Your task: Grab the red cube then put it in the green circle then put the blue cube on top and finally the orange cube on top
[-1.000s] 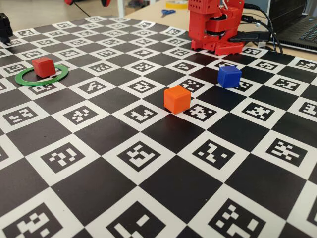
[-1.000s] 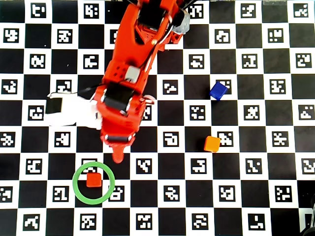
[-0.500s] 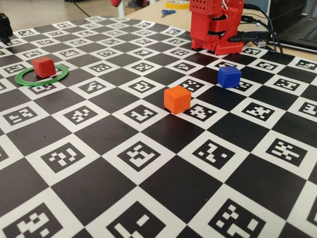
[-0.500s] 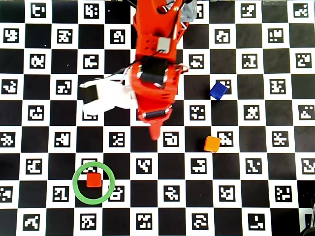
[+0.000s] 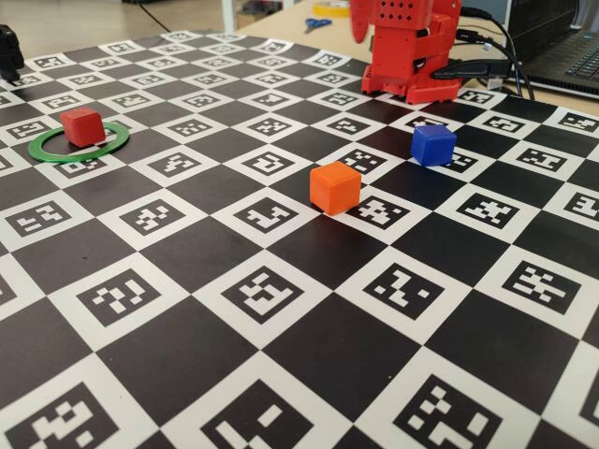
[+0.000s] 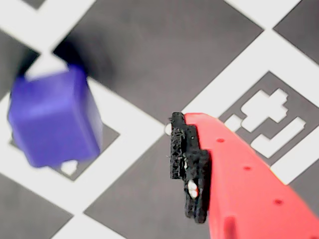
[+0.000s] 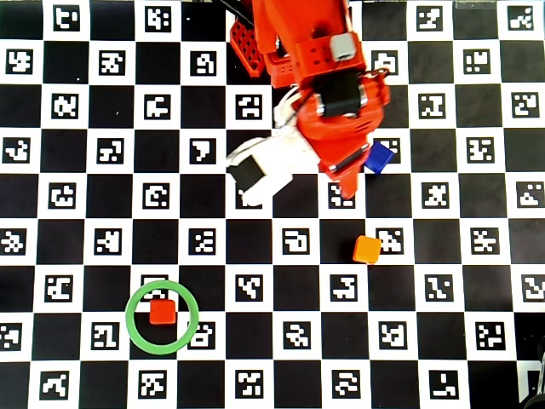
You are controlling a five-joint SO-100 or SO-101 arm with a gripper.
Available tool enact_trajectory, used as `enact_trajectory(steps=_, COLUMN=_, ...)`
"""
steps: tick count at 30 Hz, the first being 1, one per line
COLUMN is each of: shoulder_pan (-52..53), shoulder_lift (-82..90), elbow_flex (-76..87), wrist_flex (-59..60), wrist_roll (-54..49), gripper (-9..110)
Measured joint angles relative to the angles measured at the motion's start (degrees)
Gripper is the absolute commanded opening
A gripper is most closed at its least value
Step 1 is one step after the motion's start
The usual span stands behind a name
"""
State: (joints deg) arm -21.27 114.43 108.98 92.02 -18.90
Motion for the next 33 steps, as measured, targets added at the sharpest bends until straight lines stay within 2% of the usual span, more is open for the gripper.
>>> enact_trajectory(steps=11, shoulder_pan=-13.45, shoulder_lift=-2.29, elbow_flex=2.90, wrist_flex=-6.77, wrist_roll=6.24, gripper=38)
enact_trajectory(steps=33, shoulder_pan=-15.21, shoulder_lift=-11.95, elbow_flex=15.12, wrist_flex=-24.87, wrist_roll=6.77, gripper=38)
